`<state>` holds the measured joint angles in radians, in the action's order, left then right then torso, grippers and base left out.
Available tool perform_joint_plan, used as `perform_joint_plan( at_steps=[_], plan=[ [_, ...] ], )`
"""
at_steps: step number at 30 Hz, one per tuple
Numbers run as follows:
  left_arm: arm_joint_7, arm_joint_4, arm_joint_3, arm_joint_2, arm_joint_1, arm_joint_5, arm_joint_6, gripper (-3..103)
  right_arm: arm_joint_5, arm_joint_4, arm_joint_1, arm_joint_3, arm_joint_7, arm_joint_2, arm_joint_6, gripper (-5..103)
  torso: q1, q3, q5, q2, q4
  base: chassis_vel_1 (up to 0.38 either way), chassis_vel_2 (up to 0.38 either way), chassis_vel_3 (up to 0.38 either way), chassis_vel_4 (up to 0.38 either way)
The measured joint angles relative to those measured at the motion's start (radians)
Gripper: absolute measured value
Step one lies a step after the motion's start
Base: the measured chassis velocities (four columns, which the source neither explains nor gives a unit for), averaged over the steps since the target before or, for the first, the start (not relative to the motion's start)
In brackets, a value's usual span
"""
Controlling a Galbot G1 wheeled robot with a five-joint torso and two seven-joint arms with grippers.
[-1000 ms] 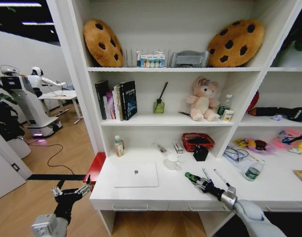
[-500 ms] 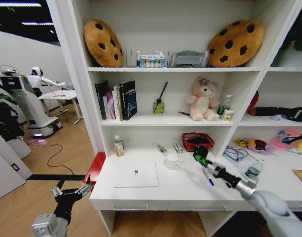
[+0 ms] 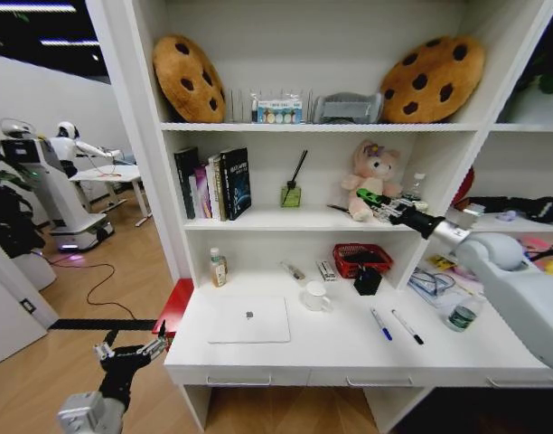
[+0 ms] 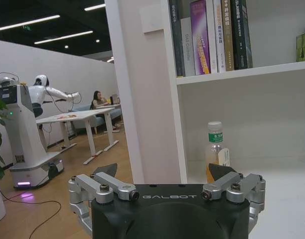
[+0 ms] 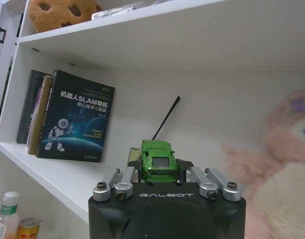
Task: Organize the objects on the table.
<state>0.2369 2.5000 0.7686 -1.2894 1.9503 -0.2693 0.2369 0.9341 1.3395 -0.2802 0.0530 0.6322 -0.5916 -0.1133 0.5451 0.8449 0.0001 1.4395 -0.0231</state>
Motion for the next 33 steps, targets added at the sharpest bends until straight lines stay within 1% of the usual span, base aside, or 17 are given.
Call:
perform_joint_plan(
  at_steps=[1, 2, 3, 4, 6, 7, 8, 10, 11, 15, 18, 19, 22, 33],
  plan=[
    [0.0, 0.0, 0.0, 0.0, 0.0, 0.0, 0.0, 100, 0.0, -0.026, 0.048, -0.043, 0.006, -0.02, -0.006, 36, 0.0, 0.0, -0.0009, 0.0, 0.0001, 0.0, 0.0, 0.0, 0.0],
    [0.0, 0.0, 0.0, 0.0, 0.0, 0.0, 0.0, 100, -0.003, -0.058, 0.097, -0.093, 0.013, -0.047, -0.009, 36, 0.0, 0.0, -0.0011, 0.0, 0.0002, 0.0, 0.0, 0.0, 0.0],
    [0.0, 0.0, 0.0, 0.0, 0.0, 0.0, 0.0, 100, -0.012, -0.102, 0.149, -0.157, 0.018, -0.09, -0.011, 36, 0.0, 0.0, -0.0005, 0.0, 0.0002, 0.0, 0.0, 0.0, 0.0],
    [0.0, 0.0, 0.0, 0.0, 0.0, 0.0, 0.0, 100, -0.012, -0.102, 0.149, -0.157, 0.018, -0.09, -0.011, 36, 0.0, 0.0, -0.0005, 0.0, 0.0002, 0.0, 0.0, 0.0, 0.0],
    [0.0, 0.0, 0.0, 0.0, 0.0, 0.0, 0.0, 100, -0.025, -0.162, 0.2, -0.219, 0.019, -0.157, -0.012, 36, 0.0, 0.0, 0.0, 0.0, 0.0003, 0.0, 0.0, 0.0, 0.0],
    [0.0, 0.0, 0.0, 0.0, 0.0, 0.0, 0.0, 100, -0.042, -0.201, 0.225, -0.249, 0.019, -0.197, -0.012, 36, 0.0, 0.0, -0.0007, 0.0, 0.0005, 0.0, 0.0, 0.0, 0.0],
    [0.0, 0.0, 0.0, 0.0, 0.0, 0.0, 0.0, 100, -0.042, -0.201, 0.225, -0.249, 0.019, -0.197, -0.012, 36, 0.0, 0.0, -0.0007, 0.0, 0.0005, 0.0, 0.0, 0.0, 0.0],
    [0.0, 0.0, 0.0, 0.0, 0.0, 0.0, 0.0, 100, -0.074, -0.244, 0.241, -0.273, 0.021, -0.241, -0.014, 36, 0.0, 0.0, -0.0006, 0.0, 0.0005, 0.0, 0.0, 0.0, 0.0],
    [0.0, 0.0, 0.0, 0.0, 0.0, 0.0, 0.0, 100, -0.1, -0.26, 0.242, -0.281, 0.019, -0.259, -0.029, 36, 0.0, 0.0, -0.0001, 0.0, 0.0003, 0.0, 0.0, 0.0, 0.0],
    [0.0, 0.0, 0.0, 0.0, 0.0, 0.0, 0.0, 100, -0.123, -0.296, 0.24, -0.288, 0.013, -0.289, -0.052, 36, 0.0, 0.0, -0.0003, 0.0, -0.0005, 0.0, 0.0, 0.0, 0.0],
    [0.0, 0.0, 0.0, 0.0, 0.0, 0.0, 0.0, 100, -0.124, -0.307, 0.24, -0.289, 0.01, -0.297, -0.054, 36, 0.0, 0.0, 0.0, 0.0, -0.0005, 0.0, 0.0, 0.0, 0.0],
    [0.0, 0.0, 0.0, 0.0, 0.0, 0.0, 0.0, 100, -0.124, -0.315, 0.24, -0.29, -0.004, -0.305, -0.054, 36, 0.0, 0.0, -0.0002, 0.0, -0.0004, 0.0, 0.0, 0.0, 0.0],
    [0.0, 0.0, 0.0, 0.0, 0.0, 0.0, 0.0, 100, -0.119, -0.319, 0.237, -0.293, -0.022, -0.312, -0.053, 36, 0.0, 0.0, -0.0002, 0.0, -0.0002, 0.0, 0.0, 0.0, 0.0],
    [0.0, 0.0, 0.0, 0.0, 0.0, 0.0, 0.0, 100, -0.122, -0.322, 0.226, -0.293, -0.029, -0.318, -0.051, 36, 0.0, 0.0, -0.0003, 0.0, -0.0002, 0.0, 0.0, 0.0, 0.0]
  ],
)
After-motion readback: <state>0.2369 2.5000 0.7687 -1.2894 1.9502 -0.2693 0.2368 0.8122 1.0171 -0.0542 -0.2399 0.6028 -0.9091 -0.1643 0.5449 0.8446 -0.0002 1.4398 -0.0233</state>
